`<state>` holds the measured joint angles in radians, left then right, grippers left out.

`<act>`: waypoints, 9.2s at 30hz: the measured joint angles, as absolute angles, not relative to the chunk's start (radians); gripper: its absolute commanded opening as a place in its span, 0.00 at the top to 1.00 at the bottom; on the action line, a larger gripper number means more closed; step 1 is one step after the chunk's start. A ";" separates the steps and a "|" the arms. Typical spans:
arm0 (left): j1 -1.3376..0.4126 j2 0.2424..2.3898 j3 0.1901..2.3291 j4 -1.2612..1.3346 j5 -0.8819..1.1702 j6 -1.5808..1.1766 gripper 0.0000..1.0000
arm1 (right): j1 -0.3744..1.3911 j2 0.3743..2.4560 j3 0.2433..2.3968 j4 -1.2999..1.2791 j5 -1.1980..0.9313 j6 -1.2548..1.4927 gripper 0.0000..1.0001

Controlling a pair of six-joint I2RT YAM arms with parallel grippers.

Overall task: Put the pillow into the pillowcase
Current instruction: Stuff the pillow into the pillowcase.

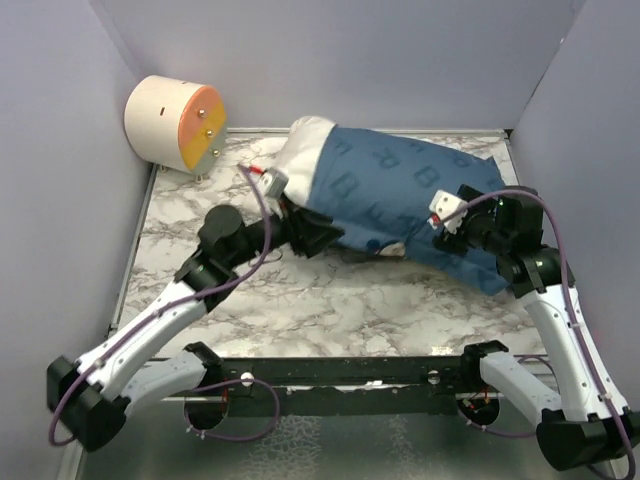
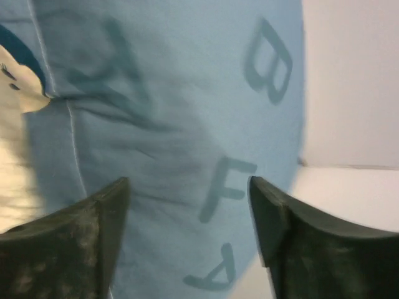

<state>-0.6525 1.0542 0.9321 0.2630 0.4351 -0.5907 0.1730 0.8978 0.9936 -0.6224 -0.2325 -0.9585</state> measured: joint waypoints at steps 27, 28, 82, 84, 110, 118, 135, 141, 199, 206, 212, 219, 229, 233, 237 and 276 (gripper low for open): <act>-0.064 1.112 0.951 -0.147 -0.033 -0.422 0.59 | 0.189 1.093 1.068 -0.667 -0.579 -0.613 0.26; -0.032 1.154 0.947 -0.119 0.003 -0.437 0.61 | 0.189 1.089 1.061 -0.660 -0.558 -0.611 0.26; -0.676 0.700 0.430 -0.141 -0.057 -0.751 0.48 | 0.866 1.588 1.169 -0.312 -0.020 -1.018 0.99; -0.676 0.702 0.407 -0.101 -0.039 -0.764 0.47 | 0.819 1.554 1.230 -0.370 -0.078 -0.961 0.99; -0.754 1.457 0.546 0.802 0.040 -1.028 0.27 | 0.450 1.350 1.347 -0.494 -0.578 -0.729 0.99; -0.781 1.712 0.638 0.841 -0.036 -1.044 0.30 | 0.443 1.346 1.347 -0.494 -0.597 -0.726 0.99; -0.781 1.782 0.705 0.855 -0.060 -0.950 1.00 | 0.394 1.318 1.213 -0.466 -0.536 -0.775 0.99; -0.809 1.446 0.537 0.642 -0.062 -0.875 1.00 | 0.360 1.317 1.073 -0.359 -0.510 -0.844 0.99; -1.069 1.349 0.476 0.436 -0.463 -1.150 0.64 | 0.456 1.452 0.887 -0.429 -0.602 -0.832 0.97; -1.073 1.502 0.557 0.448 -0.506 -1.272 0.64 | 0.456 1.448 0.879 -0.419 -0.605 -0.831 0.97; -1.103 1.511 0.565 0.392 -0.561 -1.340 0.69 | 0.456 1.448 0.878 -0.418 -0.606 -0.831 0.97; -1.110 1.557 0.574 0.373 -0.586 -1.372 0.72 | 0.456 1.448 0.878 -0.418 -0.607 -0.831 0.97; -1.110 1.618 0.615 0.377 -0.599 -1.379 0.63 | 0.454 1.448 0.878 -0.418 -0.611 -0.832 0.97; -1.110 1.607 0.613 0.377 -0.597 -1.378 0.69 | 0.454 1.448 0.878 -0.418 -0.612 -0.832 0.97; -1.118 1.568 0.611 0.374 -0.591 -1.369 0.69 | 0.454 1.448 0.878 -0.418 -0.612 -0.832 0.97; -1.074 1.774 0.712 0.435 -0.587 -1.385 0.67 | 0.450 1.449 0.876 -0.419 -0.619 -0.832 0.96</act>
